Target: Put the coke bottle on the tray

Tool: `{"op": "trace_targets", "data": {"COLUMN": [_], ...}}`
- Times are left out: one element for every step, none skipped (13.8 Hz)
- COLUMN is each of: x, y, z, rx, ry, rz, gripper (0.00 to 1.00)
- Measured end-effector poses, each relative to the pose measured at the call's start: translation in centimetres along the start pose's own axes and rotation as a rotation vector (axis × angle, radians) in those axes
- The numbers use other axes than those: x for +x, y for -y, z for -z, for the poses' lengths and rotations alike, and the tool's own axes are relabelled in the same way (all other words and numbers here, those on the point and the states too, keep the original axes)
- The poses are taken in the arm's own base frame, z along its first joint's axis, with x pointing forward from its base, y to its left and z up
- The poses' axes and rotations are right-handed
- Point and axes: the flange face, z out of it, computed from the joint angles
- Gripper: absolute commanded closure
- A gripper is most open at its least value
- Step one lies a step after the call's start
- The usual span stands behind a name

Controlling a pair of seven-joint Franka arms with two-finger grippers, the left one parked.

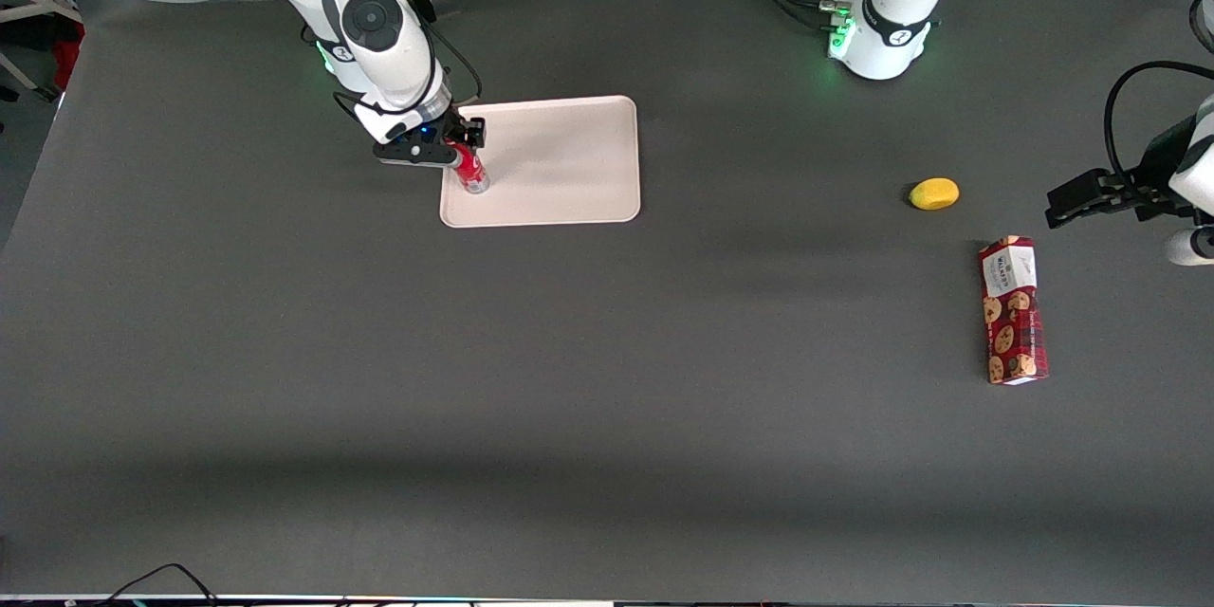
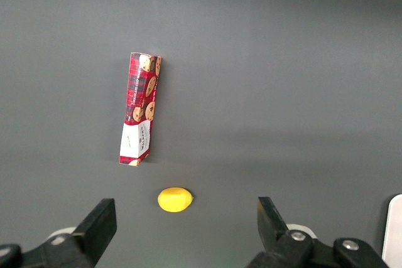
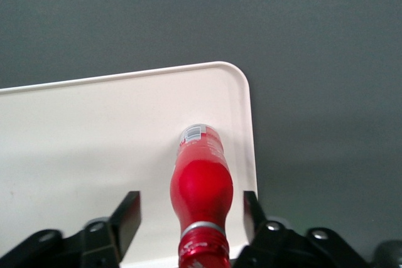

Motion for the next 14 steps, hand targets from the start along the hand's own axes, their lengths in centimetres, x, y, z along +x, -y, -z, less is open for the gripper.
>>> {"op": "trace_targets", "data": {"x": [0.1,0.4,1.1,2.1,3.7,5.7,8.0,10.3,12.4,14.3,16.0,17.6,19.1,20.5], "y": [0.1,0.2,0.4,0.5,0.2,-0.8,-2.4,-4.3,-6.2,-7.9,-9.4,-10.6,-11.9,-13.3], "z": [0.2,0.8,1.9,3.7,6.0,8.7,11.4,13.8,15.9,17.7,19.6,21.3,22.9,24.2], "rx": [0.004,0.015,0.033,0.062,0.096,0.119,0.127,0.124,0.115,0.101,0.084,0.072,0.068,0.071], "ry": [-0.005,-0.016,-0.034,-0.059,-0.089,-0.128,-0.177,-0.22,-0.249,-0.262,-0.265,-0.267,-0.27,-0.275], "rz": [-0.001,-0.005,-0.012,-0.025,-0.042,-0.049,-0.051,-0.057,-0.061,-0.062,-0.058,-0.057,-0.059,-0.063], "gripper": [0.0,0.0,0.0,0.0,0.0,0.0,0.0,0.0,0.0,0.0,0.0,0.0,0.0,0.0]}}
